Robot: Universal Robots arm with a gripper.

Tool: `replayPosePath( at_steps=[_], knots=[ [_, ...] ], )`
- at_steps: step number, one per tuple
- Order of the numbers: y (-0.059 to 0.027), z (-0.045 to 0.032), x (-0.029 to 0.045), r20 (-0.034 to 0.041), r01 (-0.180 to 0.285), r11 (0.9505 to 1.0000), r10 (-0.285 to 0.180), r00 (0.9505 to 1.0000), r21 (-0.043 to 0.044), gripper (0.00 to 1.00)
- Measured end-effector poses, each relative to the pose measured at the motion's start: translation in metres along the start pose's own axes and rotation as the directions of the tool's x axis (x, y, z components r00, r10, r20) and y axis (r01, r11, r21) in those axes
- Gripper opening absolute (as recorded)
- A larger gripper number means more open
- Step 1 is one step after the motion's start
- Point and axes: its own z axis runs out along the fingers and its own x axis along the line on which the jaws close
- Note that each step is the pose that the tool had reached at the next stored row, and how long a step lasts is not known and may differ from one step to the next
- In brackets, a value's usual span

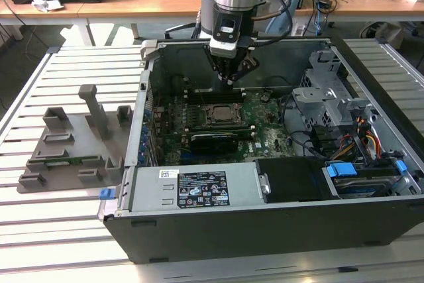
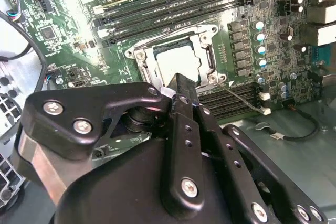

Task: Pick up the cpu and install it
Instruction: 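Install the first cpu locking lever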

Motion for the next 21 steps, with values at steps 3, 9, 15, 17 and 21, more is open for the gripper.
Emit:
replayPosePath(
  at_steps=[3,9,15,17,21],
  knots=[
    [0.0000,0.0000,0.0000,0.0080,0.083,0.9965,-0.083,0.9965,-0.0025,0.11],
    [0.0000,0.0000,0.0000,0.0107,0.112,0.9937,-0.112,0.9937,-0.0033,0.11],
    [0.0000,0.0000,0.0000,0.0139,0.145,0.9895,-0.145,0.9894,-0.0040,0.11],
    [0.0000,0.0000,0.0000,0.0151,0.156,0.9878,-0.156,0.9877,-0.0042,0.11],
    [0.0000,0.0000,0.0000,0.0179,0.184,0.9829,-0.184,0.9828,-0.0047,0.11]
  ],
)
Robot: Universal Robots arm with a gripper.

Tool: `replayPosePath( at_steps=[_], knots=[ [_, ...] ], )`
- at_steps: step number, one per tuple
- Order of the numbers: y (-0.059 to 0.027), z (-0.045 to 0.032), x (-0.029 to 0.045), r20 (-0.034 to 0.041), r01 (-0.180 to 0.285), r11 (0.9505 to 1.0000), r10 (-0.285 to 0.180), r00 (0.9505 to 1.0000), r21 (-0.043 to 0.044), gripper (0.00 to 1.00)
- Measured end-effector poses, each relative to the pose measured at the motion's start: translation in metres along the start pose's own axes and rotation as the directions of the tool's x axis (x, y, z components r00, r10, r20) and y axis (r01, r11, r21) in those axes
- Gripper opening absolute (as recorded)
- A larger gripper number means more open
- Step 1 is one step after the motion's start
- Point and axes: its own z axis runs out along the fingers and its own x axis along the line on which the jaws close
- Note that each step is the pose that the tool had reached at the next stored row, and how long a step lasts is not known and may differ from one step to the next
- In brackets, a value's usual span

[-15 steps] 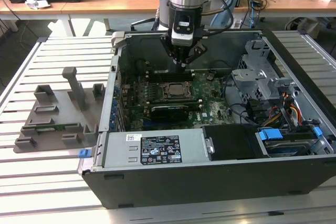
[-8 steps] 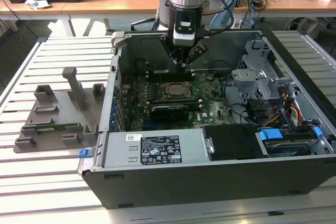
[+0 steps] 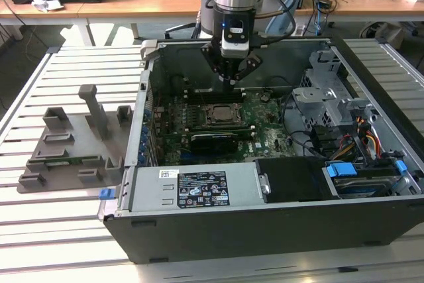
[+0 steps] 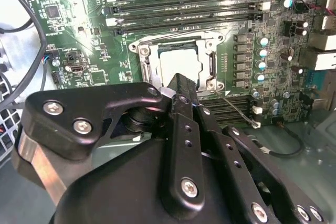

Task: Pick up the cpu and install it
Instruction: 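Install the first cpu locking lever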

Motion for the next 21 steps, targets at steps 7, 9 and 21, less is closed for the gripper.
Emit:
replayPosePath(
  at_steps=[7,9,21],
  knots=[
    [0.0000,0.0000,0.0000,0.0055,0.058,0.9983,-0.058,0.9983,-0.0020,0.11],
    [0.0000,0.0000,0.0000,0.0064,0.068,0.9977,-0.068,0.9977,-0.0023,0.11],
    [0.0000,0.0000,0.0000,0.0118,0.126,0.9921,-0.125,0.9920,-0.0040,0.11]
  ],
)
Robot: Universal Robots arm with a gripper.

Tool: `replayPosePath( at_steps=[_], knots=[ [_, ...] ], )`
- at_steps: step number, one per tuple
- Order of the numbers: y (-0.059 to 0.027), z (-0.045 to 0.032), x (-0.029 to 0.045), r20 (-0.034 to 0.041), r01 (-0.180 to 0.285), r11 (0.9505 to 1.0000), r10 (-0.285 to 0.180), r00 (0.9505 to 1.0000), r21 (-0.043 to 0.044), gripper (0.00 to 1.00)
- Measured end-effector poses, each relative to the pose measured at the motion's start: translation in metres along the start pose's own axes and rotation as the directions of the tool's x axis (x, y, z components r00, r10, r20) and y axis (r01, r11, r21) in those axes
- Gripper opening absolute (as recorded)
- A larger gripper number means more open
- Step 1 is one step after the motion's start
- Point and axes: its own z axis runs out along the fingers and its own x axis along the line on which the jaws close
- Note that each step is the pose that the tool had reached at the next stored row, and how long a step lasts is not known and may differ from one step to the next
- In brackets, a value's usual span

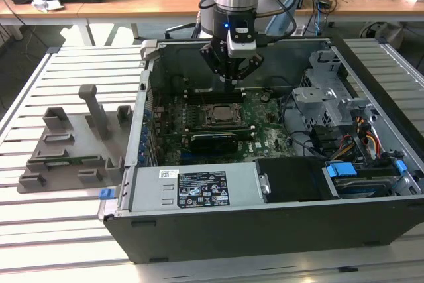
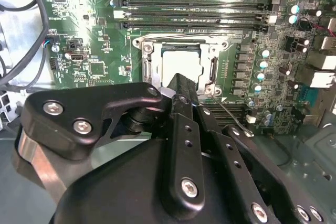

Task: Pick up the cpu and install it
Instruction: 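Install the first cpu locking lever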

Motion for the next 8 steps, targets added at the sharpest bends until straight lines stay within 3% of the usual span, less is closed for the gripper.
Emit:
replayPosePath(
  at_steps=[8],
  knots=[
    [0.0000,0.0000,0.0000,0.0025,0.028,0.9996,-0.028,0.9996,-0.0012,0.11]
  ],
)
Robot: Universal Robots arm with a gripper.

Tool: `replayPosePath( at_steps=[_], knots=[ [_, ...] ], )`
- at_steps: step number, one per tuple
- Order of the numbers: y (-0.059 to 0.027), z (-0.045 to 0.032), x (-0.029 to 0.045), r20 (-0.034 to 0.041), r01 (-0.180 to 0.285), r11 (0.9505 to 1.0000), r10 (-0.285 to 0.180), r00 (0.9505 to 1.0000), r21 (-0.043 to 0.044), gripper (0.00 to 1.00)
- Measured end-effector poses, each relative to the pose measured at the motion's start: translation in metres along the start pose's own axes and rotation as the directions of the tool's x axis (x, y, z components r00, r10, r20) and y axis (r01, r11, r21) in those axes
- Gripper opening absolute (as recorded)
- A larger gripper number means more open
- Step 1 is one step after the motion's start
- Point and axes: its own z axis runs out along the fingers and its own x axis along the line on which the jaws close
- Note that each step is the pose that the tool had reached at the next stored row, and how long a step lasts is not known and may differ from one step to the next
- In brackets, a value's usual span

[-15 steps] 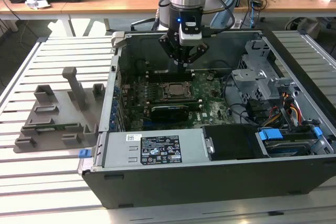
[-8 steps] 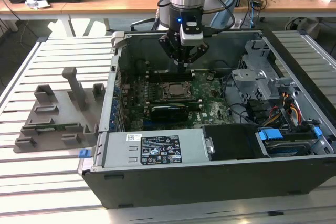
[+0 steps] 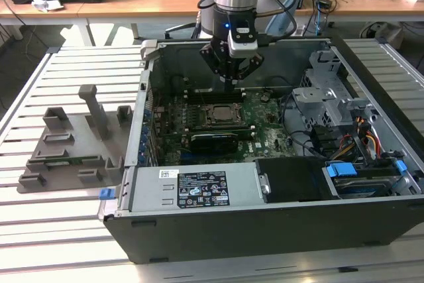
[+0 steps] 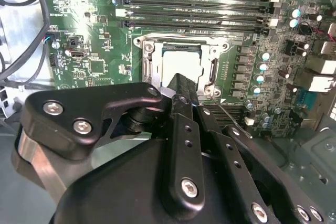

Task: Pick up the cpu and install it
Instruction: 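Install the first cpu locking lever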

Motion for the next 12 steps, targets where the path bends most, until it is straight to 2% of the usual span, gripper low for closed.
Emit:
replayPosePath(
  at_steps=[12],
  knots=[
    [0.0000,0.0000,0.0000,0.0050,0.053,0.9986,-0.053,0.9986,-0.0017,0.11]
  ],
)
